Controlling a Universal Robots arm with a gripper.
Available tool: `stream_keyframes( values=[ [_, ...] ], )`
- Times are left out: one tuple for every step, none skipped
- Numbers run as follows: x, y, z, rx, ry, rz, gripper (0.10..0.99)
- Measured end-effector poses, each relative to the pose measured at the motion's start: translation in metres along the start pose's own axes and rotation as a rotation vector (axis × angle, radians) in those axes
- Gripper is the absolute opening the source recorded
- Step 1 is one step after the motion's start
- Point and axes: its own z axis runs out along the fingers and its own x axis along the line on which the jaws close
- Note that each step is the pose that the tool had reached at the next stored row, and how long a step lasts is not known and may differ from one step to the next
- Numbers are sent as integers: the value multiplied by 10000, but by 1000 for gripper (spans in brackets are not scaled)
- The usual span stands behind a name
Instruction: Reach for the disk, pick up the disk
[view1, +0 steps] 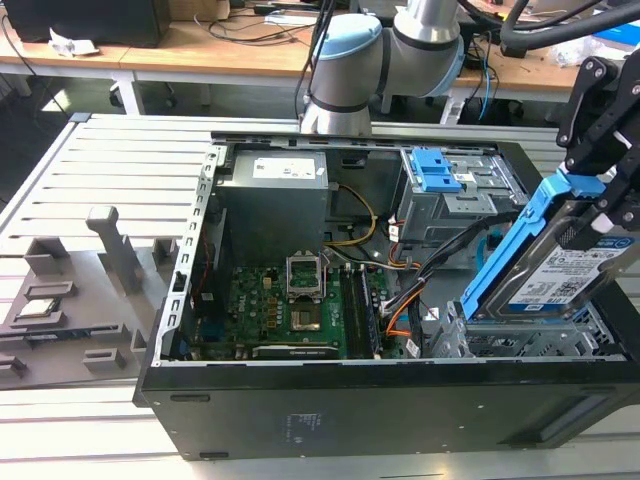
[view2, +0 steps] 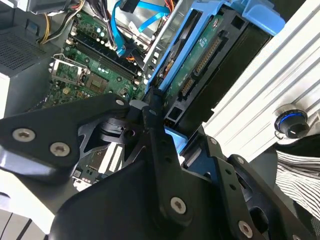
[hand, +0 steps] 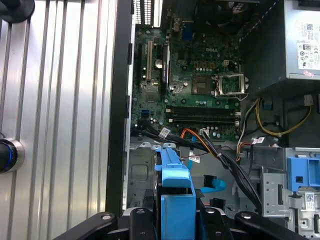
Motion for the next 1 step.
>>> stream_keyframes(
  values=[
    [0, 0, 0, 0, 0, -1, 365]
  ],
)
